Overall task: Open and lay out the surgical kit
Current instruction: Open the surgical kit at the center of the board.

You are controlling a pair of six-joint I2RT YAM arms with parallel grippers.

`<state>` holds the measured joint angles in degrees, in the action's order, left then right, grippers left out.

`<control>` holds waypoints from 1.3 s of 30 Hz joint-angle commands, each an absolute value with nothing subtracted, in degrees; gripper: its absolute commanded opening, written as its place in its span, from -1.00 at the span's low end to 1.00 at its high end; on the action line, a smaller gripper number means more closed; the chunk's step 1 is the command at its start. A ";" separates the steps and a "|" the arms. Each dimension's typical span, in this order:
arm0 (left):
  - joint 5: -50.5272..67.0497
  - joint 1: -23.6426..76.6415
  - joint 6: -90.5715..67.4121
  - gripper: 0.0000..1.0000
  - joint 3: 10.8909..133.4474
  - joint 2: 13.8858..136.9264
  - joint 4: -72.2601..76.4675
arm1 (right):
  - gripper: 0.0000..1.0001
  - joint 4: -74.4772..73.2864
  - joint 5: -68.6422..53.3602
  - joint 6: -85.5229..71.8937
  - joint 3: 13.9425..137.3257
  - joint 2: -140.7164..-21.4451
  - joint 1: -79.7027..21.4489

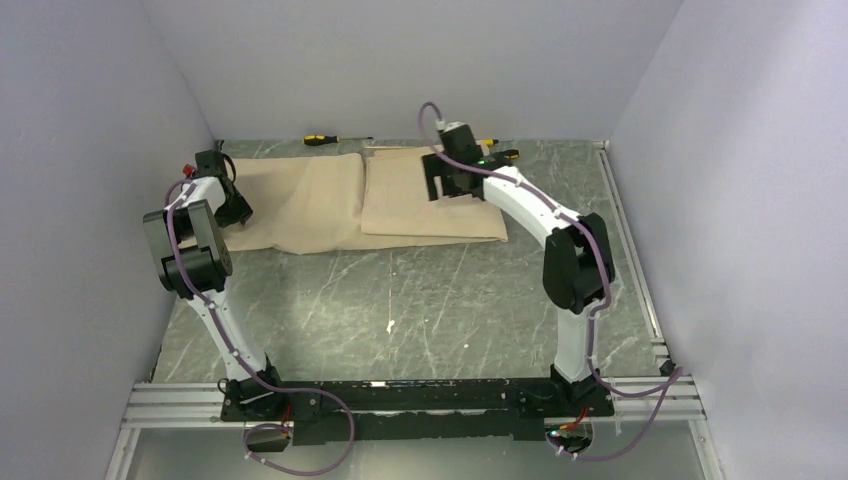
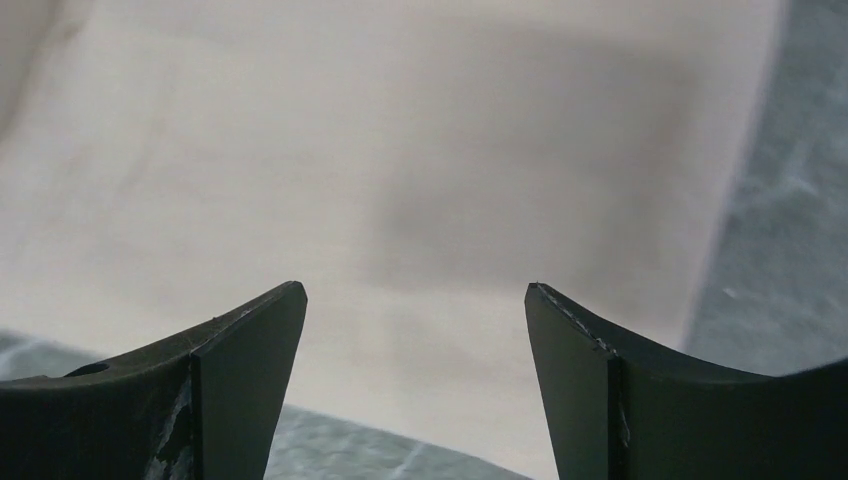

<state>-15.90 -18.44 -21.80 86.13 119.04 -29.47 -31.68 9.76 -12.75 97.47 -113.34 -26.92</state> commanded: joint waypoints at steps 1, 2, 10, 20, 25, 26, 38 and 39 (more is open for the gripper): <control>-23.59 -19.45 -17.90 0.47 86.90 123.45 -33.86 | 0.70 -27.17 5.90 -5.15 100.80 -112.58 -32.27; -23.69 -19.50 -17.71 0.48 87.29 123.48 -33.72 | 0.70 -26.63 4.99 -3.81 101.51 -113.30 -33.66; -23.61 -19.51 -17.40 0.48 92.45 125.93 -35.06 | 0.67 -25.16 4.59 9.71 107.78 -120.25 -44.07; -24.87 -19.51 -18.15 0.49 91.71 126.52 -34.80 | 0.68 -22.86 14.71 18.95 106.59 -125.50 -51.94; -24.76 -19.48 -17.82 0.48 91.53 126.62 -34.42 | 0.68 -17.70 25.48 20.31 105.99 -128.25 -52.31; -24.86 -19.51 -17.65 0.48 91.38 126.45 -34.23 | 0.68 -16.68 26.86 20.96 105.65 -128.62 -52.23; -21.03 -22.32 -19.76 0.47 92.47 125.34 -33.45 | 0.23 -18.47 25.68 20.95 104.32 -123.75 -51.59; -20.88 -22.38 -19.77 0.47 92.39 125.45 -33.34 | 0.15 -19.03 25.55 21.00 104.28 -123.16 -51.59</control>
